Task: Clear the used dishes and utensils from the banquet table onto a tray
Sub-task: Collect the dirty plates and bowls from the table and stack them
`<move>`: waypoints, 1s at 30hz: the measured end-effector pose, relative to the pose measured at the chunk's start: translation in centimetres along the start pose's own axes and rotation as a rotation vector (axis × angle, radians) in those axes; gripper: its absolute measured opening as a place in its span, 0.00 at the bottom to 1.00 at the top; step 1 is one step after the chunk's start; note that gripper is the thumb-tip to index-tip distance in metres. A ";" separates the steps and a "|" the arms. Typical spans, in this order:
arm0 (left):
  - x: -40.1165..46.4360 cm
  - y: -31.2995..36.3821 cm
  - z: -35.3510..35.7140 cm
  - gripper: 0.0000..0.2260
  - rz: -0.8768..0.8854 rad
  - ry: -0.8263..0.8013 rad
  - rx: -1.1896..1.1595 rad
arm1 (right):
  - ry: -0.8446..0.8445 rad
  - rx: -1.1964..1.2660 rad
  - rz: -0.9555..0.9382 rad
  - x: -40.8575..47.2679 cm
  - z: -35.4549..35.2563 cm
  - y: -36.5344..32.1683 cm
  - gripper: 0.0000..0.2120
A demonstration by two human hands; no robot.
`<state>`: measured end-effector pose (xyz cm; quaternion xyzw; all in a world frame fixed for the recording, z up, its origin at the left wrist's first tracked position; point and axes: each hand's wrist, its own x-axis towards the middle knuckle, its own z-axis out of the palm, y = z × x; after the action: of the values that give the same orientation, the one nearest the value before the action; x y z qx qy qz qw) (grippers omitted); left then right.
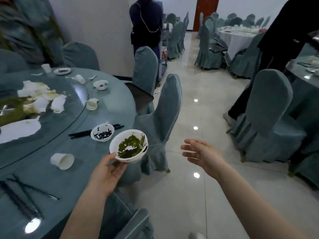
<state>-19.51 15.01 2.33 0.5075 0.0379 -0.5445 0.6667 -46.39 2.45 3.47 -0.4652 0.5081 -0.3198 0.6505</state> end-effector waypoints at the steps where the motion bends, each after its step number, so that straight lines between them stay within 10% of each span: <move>1: 1.1 -0.1 0.6 0.13 0.012 0.036 -0.029 | -0.038 -0.004 0.009 2.3 -0.2 -0.6 0.10; 18: 8.4 2.1 2.9 0.20 0.316 0.533 -0.436 | -0.608 -0.223 0.201 27.1 11.1 -5.8 0.08; 30: 11.7 4.0 -1.0 0.07 0.337 0.677 -0.564 | -0.698 -0.604 0.158 31.6 23.2 -3.3 0.04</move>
<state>-11.22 7.30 -2.67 0.4547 0.3165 -0.2011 0.8078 -15.14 -20.36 -3.75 -0.6733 0.3631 0.0687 0.6404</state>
